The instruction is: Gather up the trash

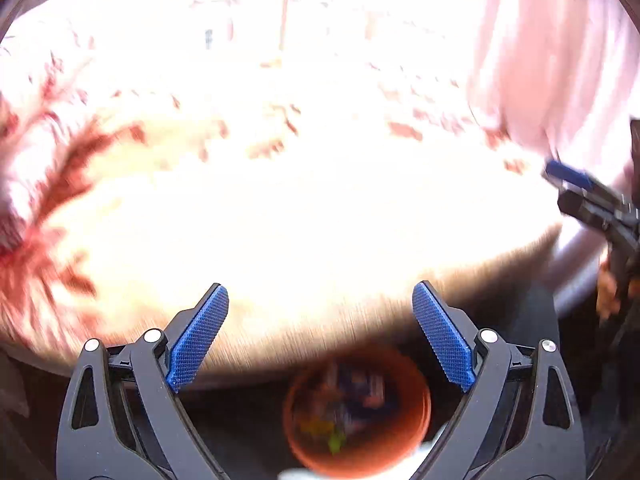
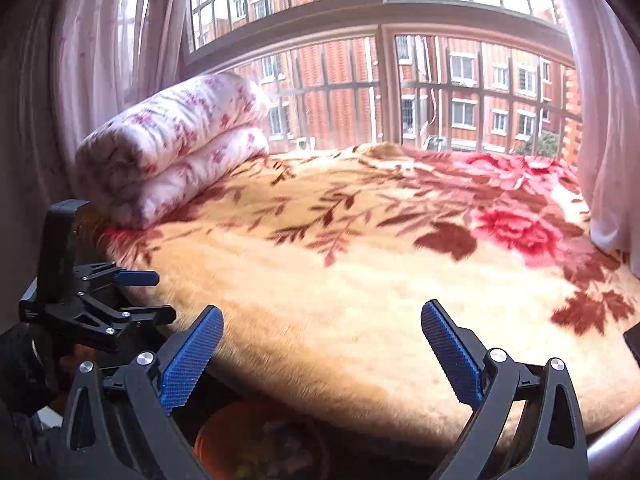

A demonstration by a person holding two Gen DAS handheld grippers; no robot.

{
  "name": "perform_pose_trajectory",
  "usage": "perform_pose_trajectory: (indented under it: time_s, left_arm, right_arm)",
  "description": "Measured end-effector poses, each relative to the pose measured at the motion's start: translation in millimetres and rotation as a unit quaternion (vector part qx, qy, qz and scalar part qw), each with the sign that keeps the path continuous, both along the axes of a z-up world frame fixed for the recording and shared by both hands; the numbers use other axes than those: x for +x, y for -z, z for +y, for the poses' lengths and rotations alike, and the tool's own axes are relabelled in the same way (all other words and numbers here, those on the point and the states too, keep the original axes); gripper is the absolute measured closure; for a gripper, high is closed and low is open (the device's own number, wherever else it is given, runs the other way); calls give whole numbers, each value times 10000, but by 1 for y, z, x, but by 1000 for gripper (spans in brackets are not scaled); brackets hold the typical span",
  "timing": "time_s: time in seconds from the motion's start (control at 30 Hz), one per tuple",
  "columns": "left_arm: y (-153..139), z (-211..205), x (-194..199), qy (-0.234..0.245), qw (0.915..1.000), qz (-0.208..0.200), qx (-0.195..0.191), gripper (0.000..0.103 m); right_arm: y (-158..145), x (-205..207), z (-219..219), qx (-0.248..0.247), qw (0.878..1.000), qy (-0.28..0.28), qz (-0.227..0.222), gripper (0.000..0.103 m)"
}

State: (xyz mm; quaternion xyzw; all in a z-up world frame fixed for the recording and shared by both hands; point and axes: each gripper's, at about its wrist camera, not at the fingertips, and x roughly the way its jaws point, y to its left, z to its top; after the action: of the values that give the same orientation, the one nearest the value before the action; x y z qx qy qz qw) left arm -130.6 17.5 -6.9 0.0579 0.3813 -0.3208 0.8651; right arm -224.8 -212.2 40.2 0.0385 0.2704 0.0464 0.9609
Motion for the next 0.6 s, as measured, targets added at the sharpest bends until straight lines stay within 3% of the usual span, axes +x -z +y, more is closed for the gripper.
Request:
perform_pose_trajectory:
  time_s: [0.1,0.27,0.43,0.6]
  left_arm:
    - [-17,-11,21,-337,9988,-314,-185,12]
    - [-25,-37,60,-960,9907,-964,81,11]
    - [-18,-67,104,-971,9917,-812,242,11]
    - [-2,-89,122,-1022,9917,-708,336,11]
  right_arm:
    - [-11,22,-16,-63,9981,524,-331,5]
    - [-10,72,-39,-81,9898,1354,-444,5]
    - [10,111,-42,-212,9823,1813,-413,5]
    - [33,133,-51,-185,9749,2210,-207,5]
